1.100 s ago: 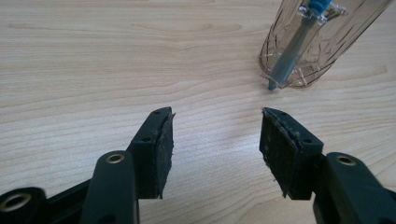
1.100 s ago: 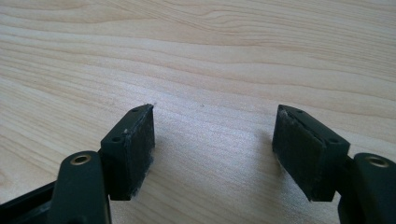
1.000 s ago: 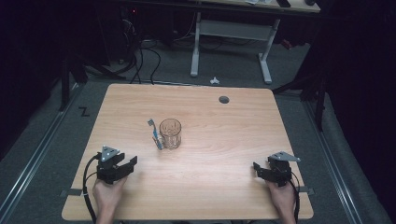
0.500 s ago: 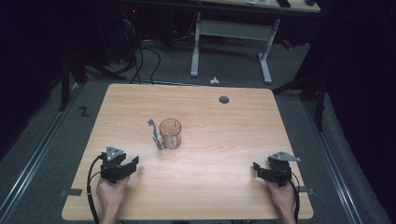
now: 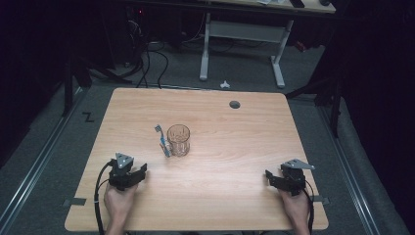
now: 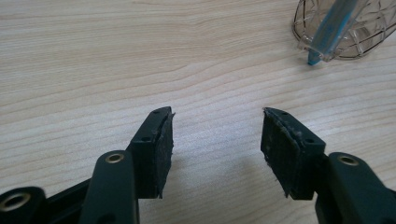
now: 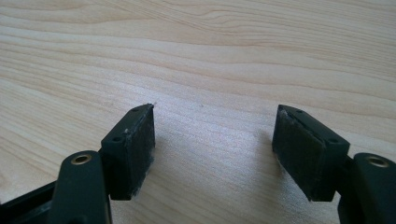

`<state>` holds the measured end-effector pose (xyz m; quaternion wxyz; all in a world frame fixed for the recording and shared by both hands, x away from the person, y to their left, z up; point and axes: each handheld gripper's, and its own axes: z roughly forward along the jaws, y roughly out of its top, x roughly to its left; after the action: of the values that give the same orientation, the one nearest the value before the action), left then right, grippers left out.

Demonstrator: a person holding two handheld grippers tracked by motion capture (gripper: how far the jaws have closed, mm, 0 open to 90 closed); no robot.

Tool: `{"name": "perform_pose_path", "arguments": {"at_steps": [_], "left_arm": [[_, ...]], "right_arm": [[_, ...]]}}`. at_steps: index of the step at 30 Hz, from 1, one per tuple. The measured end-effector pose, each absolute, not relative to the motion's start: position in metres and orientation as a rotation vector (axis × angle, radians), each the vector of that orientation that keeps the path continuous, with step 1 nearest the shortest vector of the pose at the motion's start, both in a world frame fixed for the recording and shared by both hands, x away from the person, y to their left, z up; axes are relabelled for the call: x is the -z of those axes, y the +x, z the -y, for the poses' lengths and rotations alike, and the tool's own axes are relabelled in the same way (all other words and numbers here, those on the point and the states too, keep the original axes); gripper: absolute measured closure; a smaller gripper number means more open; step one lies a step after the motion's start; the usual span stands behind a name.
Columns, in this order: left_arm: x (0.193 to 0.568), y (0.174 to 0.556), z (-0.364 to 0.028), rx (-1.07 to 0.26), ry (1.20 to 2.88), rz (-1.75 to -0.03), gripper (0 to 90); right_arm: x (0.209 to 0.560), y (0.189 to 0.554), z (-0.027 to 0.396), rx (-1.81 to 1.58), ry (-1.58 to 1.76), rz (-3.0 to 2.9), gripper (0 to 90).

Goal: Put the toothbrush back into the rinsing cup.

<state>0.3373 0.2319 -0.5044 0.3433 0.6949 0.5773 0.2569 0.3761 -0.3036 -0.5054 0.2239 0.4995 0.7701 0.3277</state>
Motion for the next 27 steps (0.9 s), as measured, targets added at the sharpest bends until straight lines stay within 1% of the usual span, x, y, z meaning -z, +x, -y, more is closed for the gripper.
{"name": "perform_pose_path", "arguments": {"at_steps": [5,8,14,17,27], "left_arm": [[0.5080,0.3408,-0.2331,-0.677,1.813,-1.524,42.5],[0.5110,0.3421,-0.2309,-0.688,1.847,-1.519,41.4],[0.5121,0.3427,-0.2298,-0.681,1.829,-1.528,38.2],[0.5122,0.3431,-0.2284,-0.680,1.832,-1.530,34.8],[0.5123,0.3432,-0.2282,-0.677,1.833,-1.527,33.5]], "right_arm": [[0.5054,0.3761,0.3037,-0.905,1.381,-2.125,30.2],[0.5054,0.3761,0.3039,-0.907,1.381,-2.124,30.1],[0.5054,0.3760,0.3038,-0.907,1.382,-2.124,30.1],[0.5055,0.3760,0.3036,-0.903,1.382,-2.123,30.1],[0.5055,0.3763,0.3035,-0.903,1.383,-2.122,30.2]]}}
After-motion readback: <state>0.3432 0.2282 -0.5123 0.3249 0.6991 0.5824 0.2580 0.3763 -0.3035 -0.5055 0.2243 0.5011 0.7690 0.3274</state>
